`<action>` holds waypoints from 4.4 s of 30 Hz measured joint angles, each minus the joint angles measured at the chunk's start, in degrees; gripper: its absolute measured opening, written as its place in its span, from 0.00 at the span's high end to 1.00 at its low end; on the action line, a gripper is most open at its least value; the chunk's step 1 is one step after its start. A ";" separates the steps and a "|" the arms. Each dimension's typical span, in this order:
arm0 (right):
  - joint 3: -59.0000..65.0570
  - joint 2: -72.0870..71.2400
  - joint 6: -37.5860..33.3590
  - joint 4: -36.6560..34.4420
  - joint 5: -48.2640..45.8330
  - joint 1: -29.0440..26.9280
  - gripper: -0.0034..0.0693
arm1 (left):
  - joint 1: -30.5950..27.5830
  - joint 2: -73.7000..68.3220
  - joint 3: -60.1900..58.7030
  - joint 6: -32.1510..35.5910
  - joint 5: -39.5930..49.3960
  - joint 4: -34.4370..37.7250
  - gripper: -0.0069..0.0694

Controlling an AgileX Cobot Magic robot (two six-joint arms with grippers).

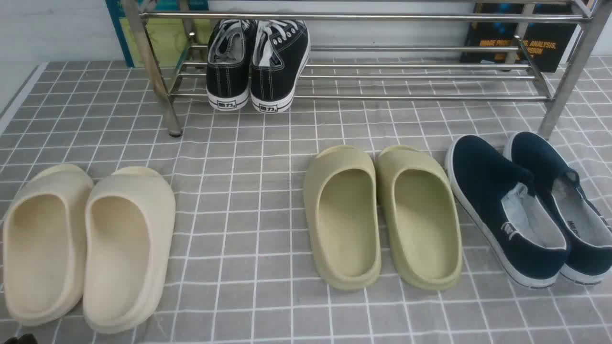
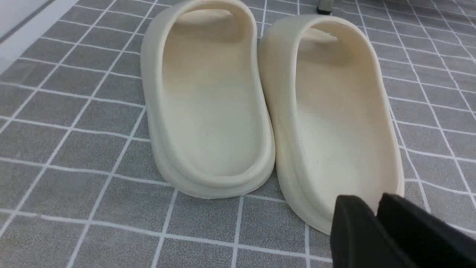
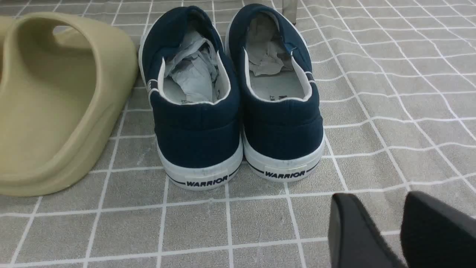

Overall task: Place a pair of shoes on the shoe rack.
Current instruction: Use the right arm to grab the shoe closest to it

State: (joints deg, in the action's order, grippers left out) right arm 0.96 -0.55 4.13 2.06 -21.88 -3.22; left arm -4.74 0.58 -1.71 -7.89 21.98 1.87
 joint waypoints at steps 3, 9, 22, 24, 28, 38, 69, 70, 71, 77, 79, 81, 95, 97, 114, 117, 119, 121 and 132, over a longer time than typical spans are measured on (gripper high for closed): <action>0.00 0.00 0.00 0.00 0.00 0.00 0.62 | 0.00 0.00 0.00 0.00 0.00 0.00 0.76; 0.00 0.00 0.00 0.00 0.00 0.00 0.62 | 0.00 0.00 0.00 0.00 0.00 0.00 0.76; 0.00 0.00 0.00 0.00 0.00 0.00 0.62 | 0.00 0.00 0.00 0.00 0.00 0.00 0.75; 0.00 0.00 0.00 0.00 0.00 0.00 0.62 | 0.00 0.00 0.00 0.00 0.00 0.00 0.75; 0.00 0.00 0.06 0.00 0.00 0.00 0.62 | 0.00 0.00 0.00 0.00 0.00 0.00 0.74; 0.00 0.00 0.06 0.19 0.00 0.00 0.62 | 0.00 0.00 0.00 0.00 0.00 0.00 0.73; 0.00 0.00 0.06 -3.27 -0.04 0.00 0.62 | 0.00 0.00 0.00 0.00 0.00 0.00 0.68; 0.00 0.00 0.06 -3.89 -0.04 0.00 0.62 | 0.00 0.00 0.00 0.00 0.00 0.00 0.68; 0.00 0.00 0.06 -4.45 -0.04 0.00 0.62 | 0.00 0.00 0.00 0.00 0.00 0.00 0.68; 0.00 0.00 3.00 -22.90 -0.49 0.00 0.62 | 0.00 0.00 0.00 0.00 0.00 0.00 0.67; 0.26 0.00 6.15 -33.17 -0.96 0.00 0.62 | 0.00 0.00 0.00 0.00 0.00 0.00 0.67; 0.44 0.00 8.41 -40.89 -1.30 0.00 0.62 | 0.00 0.00 0.00 0.00 0.00 0.00 0.67; 0.51 0.00 -0.45 -54.28 7.34 0.00 0.62 | 0.00 0.00 0.00 0.00 0.00 0.00 0.65; 0.37 0.00 -2.80 -54.28 8.40 0.00 0.62 | 0.00 0.00 0.00 0.00 0.00 0.00 0.65; -38.42 35.67 -17.97 -23.80 -22.63 0.00 0.96 | 0.00 0.00 0.00 0.00 0.00 0.00 0.64; -46.31 47.85 -17.97 -16.29 -34.13 0.70 0.96 | 0.00 0.00 0.00 0.00 0.00 0.00 0.64; -49.67 53.17 -17.74 -14.30 -37.03 2.31 0.96 | 0.00 0.00 0.00 0.00 0.00 0.00 0.63; -51.09 56.17 -17.67 -13.73 -37.65 3.93 0.96 | 0.00 0.00 0.00 0.00 0.00 0.00 0.63; -63.09 79.79 -14.45 -5.40 -40.86 17.57 0.67 | 0.00 0.00 0.00 0.00 0.00 0.00 0.62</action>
State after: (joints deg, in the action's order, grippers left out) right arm -62.12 79.24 -10.32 -3.34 -62.74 14.35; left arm -4.74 0.58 -1.71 -7.89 21.98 1.87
